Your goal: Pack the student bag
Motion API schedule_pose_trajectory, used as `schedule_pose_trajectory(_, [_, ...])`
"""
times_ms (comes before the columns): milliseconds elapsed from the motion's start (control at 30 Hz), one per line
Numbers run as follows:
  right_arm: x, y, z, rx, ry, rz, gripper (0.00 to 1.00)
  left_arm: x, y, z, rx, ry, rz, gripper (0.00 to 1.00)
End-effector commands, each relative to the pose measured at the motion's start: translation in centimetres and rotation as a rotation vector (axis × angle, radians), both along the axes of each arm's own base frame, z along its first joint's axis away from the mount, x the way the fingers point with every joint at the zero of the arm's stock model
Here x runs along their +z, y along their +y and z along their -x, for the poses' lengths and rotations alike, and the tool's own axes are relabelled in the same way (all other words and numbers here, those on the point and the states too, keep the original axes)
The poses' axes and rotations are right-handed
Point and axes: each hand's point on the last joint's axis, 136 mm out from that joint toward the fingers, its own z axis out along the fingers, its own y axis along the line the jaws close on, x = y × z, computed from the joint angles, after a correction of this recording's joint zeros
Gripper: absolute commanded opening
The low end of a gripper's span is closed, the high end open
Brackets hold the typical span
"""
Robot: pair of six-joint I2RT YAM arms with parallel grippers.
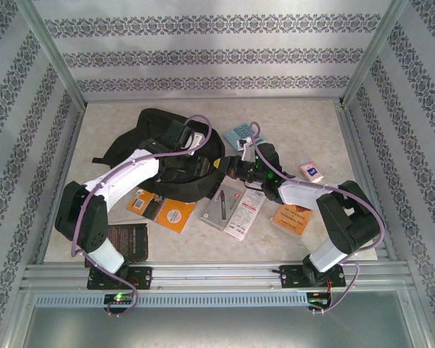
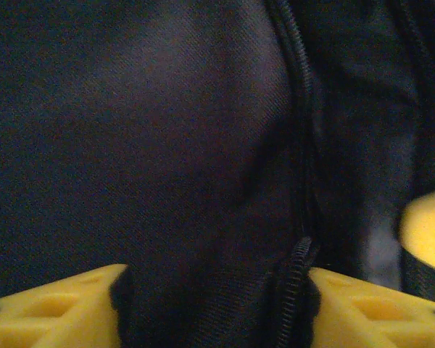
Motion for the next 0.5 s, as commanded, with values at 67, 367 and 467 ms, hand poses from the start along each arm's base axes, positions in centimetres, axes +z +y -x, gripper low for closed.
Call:
schedule_pose_trajectory(67, [2.2, 0.1, -0.2, 0.022, -0.09, -0.046, 0.0, -0.3, -0.2, -1.2, 0.013, -0.036, -0.032, 0.29])
schedule_pose_trajectory(367, [-1.2, -2.7, -1.1, -0.091, -0.026, 0.155, 0.0, 6.2, 3.0, -1.5, 0.132, -0.226, 0.007, 0.0])
schedule_pose_trajectory(467, [-1.2, -3.1, -1.4, -0.108, -0.029, 0.179, 0.09, 7.8, 4.3, -1.3, 0.18, -0.266, 0.04, 0.0])
